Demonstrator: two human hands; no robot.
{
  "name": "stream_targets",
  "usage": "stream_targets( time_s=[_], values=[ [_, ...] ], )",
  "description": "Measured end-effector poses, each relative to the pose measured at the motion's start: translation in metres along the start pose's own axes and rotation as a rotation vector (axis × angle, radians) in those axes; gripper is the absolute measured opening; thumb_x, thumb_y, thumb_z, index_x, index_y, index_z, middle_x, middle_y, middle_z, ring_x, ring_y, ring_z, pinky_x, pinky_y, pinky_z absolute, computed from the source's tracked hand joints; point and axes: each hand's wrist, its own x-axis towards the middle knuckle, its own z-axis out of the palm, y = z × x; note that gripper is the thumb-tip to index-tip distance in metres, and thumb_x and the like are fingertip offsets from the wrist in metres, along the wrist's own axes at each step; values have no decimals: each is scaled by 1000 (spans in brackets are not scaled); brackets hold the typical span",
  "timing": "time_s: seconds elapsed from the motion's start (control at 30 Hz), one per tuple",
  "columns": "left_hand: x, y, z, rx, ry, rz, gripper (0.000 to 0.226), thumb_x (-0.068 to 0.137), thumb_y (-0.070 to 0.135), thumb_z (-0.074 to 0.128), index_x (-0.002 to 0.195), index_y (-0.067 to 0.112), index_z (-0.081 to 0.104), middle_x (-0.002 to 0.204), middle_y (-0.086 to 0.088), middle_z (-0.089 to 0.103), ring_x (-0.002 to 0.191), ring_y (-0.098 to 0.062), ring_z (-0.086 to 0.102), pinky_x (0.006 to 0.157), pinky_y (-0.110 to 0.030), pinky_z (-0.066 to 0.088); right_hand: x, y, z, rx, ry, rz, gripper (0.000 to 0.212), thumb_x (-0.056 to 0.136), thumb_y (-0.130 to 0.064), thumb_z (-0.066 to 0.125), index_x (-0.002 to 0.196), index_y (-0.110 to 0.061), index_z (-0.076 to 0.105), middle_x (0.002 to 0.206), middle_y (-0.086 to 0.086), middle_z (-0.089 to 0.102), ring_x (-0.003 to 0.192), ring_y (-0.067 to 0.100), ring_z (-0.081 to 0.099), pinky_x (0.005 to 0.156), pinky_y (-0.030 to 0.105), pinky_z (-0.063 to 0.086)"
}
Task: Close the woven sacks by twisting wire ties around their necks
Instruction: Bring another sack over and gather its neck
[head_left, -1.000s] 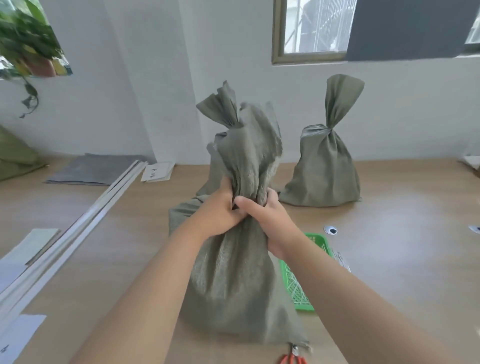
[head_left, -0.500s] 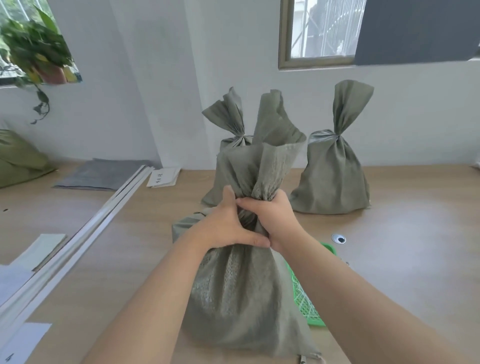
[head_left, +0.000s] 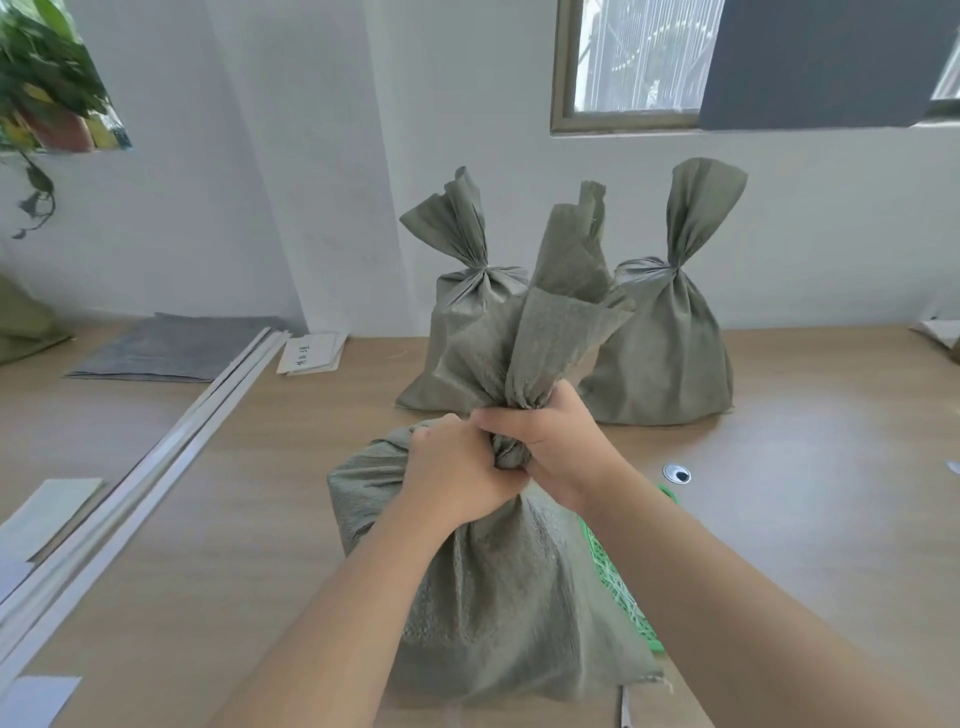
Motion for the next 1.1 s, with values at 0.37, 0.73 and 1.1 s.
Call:
stream_targets(
  time_s=[0.37, 0.73, 1.1],
  values=[
    [12, 12, 3, -29, -147, -19, 18, 87, 28, 54, 102, 32, 64, 106, 7, 65, 115, -23, 53, 94, -41, 30, -3, -6, -4, -36, 177, -47, 32, 70, -7, 82, 97, 6, 70, 94, 15, 75, 88, 24, 71, 77, 51, 54],
    [13, 4, -8, -86, -204, -23, 43, 60, 43, 77, 93, 28, 54, 87, 11, 65, 95, -20, 61, 94, -43, 40, -3, -30, 2, 187, -20, -114, 24, 77, 10, 71, 82, -12, 64, 75, 0, 60, 76, 16, 58, 83, 40, 45],
    [6, 3, -14, -284, -141, -34, 96, 60, 37, 84, 136, 35, 27, 94, 19, 61, 100, -18, 57, 100, -43, 41, -7, -35, -9, 309, -117, -98, 40, 48, -27, 97, 76, -17, 72, 79, 2, 60, 77, 15, 63, 92, 47, 47]
  ],
)
